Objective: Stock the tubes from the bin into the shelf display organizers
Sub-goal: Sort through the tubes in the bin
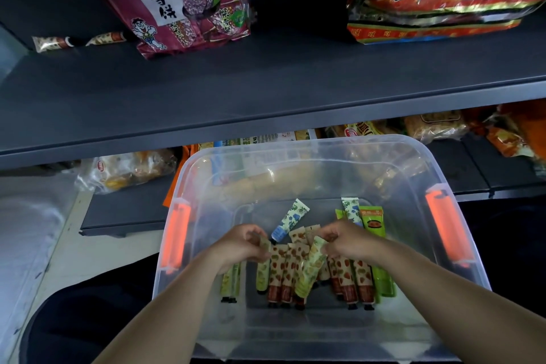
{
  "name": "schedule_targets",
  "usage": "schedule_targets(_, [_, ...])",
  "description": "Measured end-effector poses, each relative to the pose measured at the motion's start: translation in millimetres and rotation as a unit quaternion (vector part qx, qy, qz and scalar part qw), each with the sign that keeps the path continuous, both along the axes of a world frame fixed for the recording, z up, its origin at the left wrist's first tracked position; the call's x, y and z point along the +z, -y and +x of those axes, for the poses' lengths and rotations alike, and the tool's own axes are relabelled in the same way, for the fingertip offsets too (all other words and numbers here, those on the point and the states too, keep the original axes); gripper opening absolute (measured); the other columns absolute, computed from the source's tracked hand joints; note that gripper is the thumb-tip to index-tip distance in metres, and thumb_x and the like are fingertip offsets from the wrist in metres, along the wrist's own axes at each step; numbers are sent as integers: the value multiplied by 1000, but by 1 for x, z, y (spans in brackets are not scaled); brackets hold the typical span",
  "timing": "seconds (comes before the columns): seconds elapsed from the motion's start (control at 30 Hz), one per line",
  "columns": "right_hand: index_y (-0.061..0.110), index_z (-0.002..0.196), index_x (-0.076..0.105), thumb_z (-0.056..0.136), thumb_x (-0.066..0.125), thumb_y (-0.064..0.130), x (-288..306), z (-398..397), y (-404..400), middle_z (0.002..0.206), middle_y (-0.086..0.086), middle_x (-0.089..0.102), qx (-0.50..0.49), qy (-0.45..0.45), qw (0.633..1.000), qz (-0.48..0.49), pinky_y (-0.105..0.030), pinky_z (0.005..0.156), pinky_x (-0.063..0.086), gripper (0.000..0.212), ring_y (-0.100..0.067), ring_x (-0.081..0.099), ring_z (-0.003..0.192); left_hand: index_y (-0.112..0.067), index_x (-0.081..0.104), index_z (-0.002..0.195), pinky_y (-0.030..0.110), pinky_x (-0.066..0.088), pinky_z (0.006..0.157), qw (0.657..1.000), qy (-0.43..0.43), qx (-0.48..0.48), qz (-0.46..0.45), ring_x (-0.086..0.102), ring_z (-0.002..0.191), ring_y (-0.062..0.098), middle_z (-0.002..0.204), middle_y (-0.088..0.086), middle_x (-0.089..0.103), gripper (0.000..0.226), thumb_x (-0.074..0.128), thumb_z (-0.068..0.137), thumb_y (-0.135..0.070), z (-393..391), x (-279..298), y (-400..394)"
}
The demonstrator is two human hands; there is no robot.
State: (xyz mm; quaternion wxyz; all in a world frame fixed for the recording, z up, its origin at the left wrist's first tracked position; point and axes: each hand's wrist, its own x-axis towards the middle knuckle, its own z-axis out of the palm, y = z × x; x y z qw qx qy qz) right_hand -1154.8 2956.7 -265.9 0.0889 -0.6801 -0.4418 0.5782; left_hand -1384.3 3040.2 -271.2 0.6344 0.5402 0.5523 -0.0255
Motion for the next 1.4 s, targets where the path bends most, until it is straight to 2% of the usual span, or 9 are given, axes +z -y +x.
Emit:
schedule_targets(0.17, [8,130,53,88,62,9,-1,-2,1,132,-4,55,31,28,999,-7,-30,100,44,44,-18,54,117,-7,56,76,22,52,51,999,-35,-19,32,60,48,9,63,5,60,21,73,74,6,0,-2,-2])
schedule_targets(0.4, [2,117,60,88,63,12,18,-5,0,111,-6,63,58,48,997,19,-22,80,41,32,-11,54,93,-12,58,70,18,47,47,988,-93,-56,108,57,43,7,59,5,61,21,76,74,-1,1,20,-2])
schedule_targets(0.57, [16,102,66,89,60,11,58,-6,-7,88,5,62,67,94,989,98,-27,79,44,15,-7,57,79,-12,69,87,10,40,47,968,-110,-106,199,58,51,2,66,-6,63,16,78,73,-12,9,62,-17])
schedule_targets(0.77, [12,118,64,91,59,12,138,-5,-30,120,-1,63,119,168,952,228,-20,84,41,28,-12,58,105,-10,73,95,10,34,55,924,-132,-215,288,55,69,4,84,-2,67,19,74,77,-16,11,149,-42])
schedule_targets(0.87, [13,110,69,88,63,12,191,-5,-41,104,6,67,96,161,935,302,-20,71,37,23,-8,59,90,-10,74,93,11,32,50,893,-147,-244,349,51,64,3,75,-5,64,19,75,76,-18,10,201,-51])
schedule_targets(0.97, [12,97,73,84,66,8,237,-8,-52,83,6,67,65,144,915,371,-18,62,40,16,1,58,68,-13,75,87,22,41,62,868,-133,-248,409,56,68,9,70,-9,63,14,77,75,-20,7,254,-57])
schedule_targets(1.17, [10,93,74,81,69,3,329,-21,-59,84,8,68,36,108,858,501,-1,66,44,15,14,57,64,-19,74,86,21,42,67,845,-108,-231,470,57,71,0,77,-15,66,8,75,78,-20,-1,349,-62])
schedule_targets(1.33, [27,83,71,83,68,6,406,-31,-61,83,17,71,85,86,836,535,-9,74,50,22,4,64,76,-24,71,85,18,45,68,831,-88,-192,515,57,60,-8,71,-22,63,5,72,81,-21,-12,425,-62])
schedule_targets(1.4, [30,80,70,81,69,4,433,-37,-65,77,22,70,104,82,821,556,-7,73,48,26,6,63,75,-23,72,91,19,46,76,820,-77,-176,539,61,74,-5,80,-21,66,10,72,81,-21,-18,454,-65])
